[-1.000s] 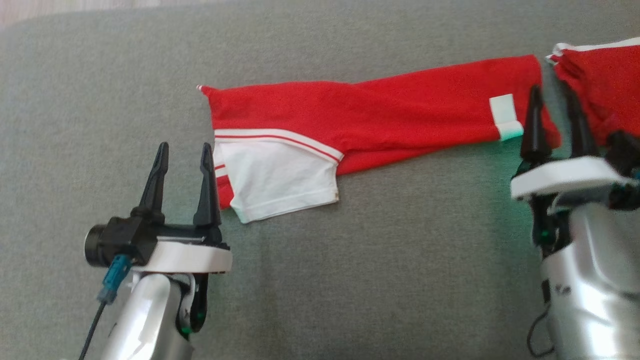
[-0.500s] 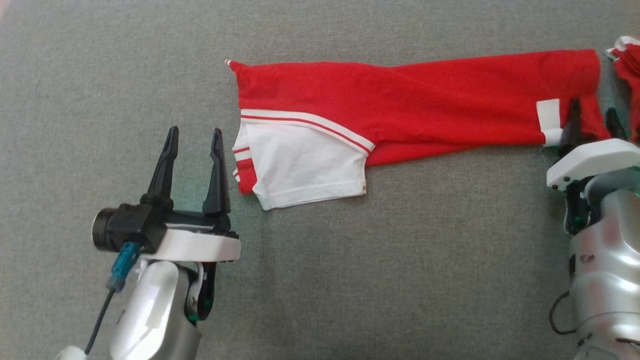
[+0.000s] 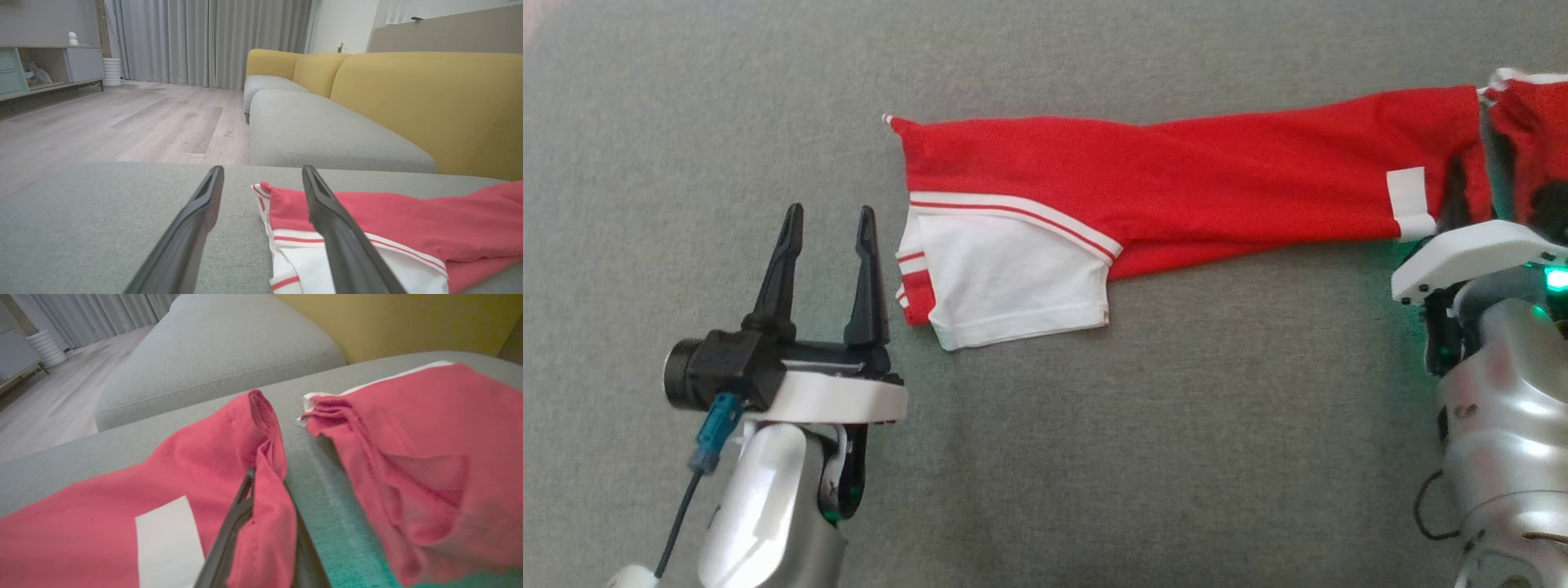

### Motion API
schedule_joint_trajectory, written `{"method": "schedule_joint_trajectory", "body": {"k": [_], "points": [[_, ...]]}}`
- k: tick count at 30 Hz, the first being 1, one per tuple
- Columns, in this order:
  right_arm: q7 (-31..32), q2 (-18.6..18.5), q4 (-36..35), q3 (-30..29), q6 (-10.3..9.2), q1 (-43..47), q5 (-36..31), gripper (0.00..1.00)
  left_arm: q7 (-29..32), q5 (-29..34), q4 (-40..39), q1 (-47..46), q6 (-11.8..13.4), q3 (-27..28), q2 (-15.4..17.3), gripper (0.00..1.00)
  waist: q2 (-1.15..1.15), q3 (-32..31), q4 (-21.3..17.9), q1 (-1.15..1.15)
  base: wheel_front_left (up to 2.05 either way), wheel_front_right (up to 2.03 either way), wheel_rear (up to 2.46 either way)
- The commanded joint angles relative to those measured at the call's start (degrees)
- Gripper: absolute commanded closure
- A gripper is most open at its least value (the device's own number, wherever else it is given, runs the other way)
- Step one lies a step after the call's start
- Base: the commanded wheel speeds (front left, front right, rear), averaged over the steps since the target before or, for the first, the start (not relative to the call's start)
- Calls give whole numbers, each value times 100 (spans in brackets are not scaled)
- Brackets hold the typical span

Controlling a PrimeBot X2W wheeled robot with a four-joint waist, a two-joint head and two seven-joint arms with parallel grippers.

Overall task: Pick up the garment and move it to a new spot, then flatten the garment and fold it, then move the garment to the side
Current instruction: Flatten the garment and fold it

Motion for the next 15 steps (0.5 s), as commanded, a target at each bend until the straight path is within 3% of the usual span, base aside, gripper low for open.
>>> {"method": "schedule_joint_trajectory", "body": {"k": [1,9,15], "points": [[-114,-119,-233,145,-4,-25,69,100,-53,83,-162,-65,-19,241,49,0,0,-161,-125,0,0,0,0],[-117,-695,-563,-74,-4,199,305,100,-53,155,-224,97,-78,323,31,0,0,-478,-327,0,0,0,0],[-47,-485,-900,289,-4,166,550,100,-53,168,-226,222,-101,368,16,0,0,-741,-379,0,0,0,0]]}}
